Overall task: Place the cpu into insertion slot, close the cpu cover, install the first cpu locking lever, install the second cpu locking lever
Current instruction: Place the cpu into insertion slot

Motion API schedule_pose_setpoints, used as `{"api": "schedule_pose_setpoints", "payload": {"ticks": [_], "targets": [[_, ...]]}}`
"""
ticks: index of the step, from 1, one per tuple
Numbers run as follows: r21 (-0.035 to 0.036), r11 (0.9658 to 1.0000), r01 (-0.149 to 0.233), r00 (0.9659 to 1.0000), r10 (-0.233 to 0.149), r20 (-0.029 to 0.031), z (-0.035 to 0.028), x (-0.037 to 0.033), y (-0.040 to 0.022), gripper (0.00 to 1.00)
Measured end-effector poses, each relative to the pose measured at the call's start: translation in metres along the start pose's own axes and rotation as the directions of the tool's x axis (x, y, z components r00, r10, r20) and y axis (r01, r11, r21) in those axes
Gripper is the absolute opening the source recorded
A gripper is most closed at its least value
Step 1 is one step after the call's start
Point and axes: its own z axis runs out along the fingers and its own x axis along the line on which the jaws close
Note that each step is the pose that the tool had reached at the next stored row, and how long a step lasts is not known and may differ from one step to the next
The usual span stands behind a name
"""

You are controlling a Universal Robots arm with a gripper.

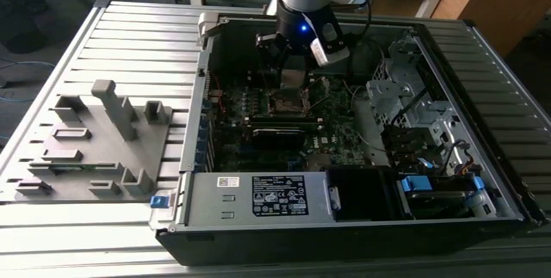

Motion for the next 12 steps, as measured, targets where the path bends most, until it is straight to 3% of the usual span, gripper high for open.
{"api": "schedule_pose_setpoints", "payload": {"ticks": [7,12], "targets": [[0.0001,1.0,0.0,1.0,0.0,0.0,0.0004,0.0,0.0,0.54],[0.0001,1.0,0.0,1.0,0.0,0.0,0.0044,0.0001,-0.0004,0.54]]}}
